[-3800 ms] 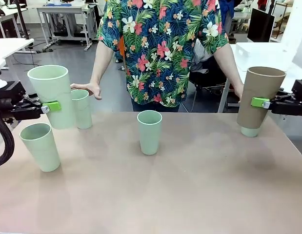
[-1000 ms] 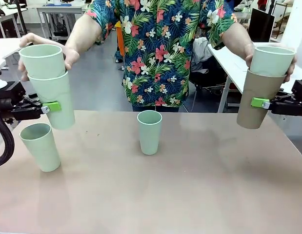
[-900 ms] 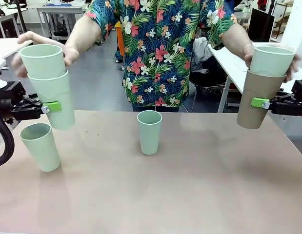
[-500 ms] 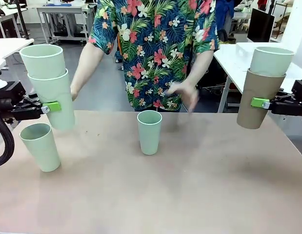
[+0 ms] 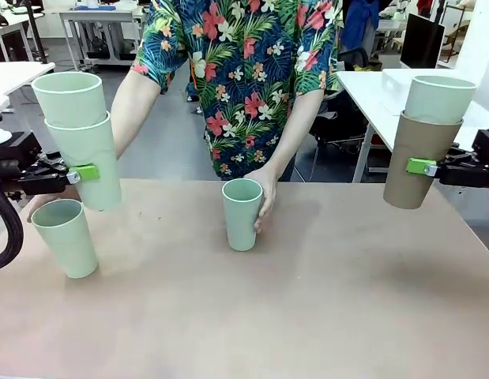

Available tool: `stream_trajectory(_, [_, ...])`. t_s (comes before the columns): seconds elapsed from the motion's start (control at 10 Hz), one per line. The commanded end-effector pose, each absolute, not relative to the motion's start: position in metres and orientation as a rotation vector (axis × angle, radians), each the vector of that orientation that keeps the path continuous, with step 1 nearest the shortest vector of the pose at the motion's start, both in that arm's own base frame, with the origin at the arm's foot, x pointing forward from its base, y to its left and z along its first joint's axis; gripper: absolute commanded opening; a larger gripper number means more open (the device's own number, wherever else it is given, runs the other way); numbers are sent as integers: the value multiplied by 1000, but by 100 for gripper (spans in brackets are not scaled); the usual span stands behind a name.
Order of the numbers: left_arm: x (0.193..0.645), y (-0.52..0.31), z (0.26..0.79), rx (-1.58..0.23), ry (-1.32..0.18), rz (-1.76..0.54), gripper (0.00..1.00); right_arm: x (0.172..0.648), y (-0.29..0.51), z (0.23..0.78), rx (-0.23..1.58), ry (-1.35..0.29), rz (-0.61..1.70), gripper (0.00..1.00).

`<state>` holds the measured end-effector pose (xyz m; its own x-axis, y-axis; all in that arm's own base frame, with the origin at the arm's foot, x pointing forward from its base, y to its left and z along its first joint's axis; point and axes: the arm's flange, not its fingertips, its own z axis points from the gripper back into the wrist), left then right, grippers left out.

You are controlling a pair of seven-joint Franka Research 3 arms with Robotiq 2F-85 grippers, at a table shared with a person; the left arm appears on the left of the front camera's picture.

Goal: Stack the cups and store them in the basket.
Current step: Place the stack of Reusable plastic cups into the Pantry Basket.

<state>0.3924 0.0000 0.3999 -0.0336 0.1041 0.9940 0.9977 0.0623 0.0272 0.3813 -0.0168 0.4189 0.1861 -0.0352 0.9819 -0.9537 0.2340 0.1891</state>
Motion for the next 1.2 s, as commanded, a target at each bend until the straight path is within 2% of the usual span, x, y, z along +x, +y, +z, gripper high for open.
stream_trajectory(0.0, [391,-1,403,-1221,-1347,-1140,86,381,-17,421,1122,-1183,897,86])
stream_trajectory(1.1, [391,-1,403,-1221,-1347,-1140,86,381,-17,421,1122,-1183,897,86])
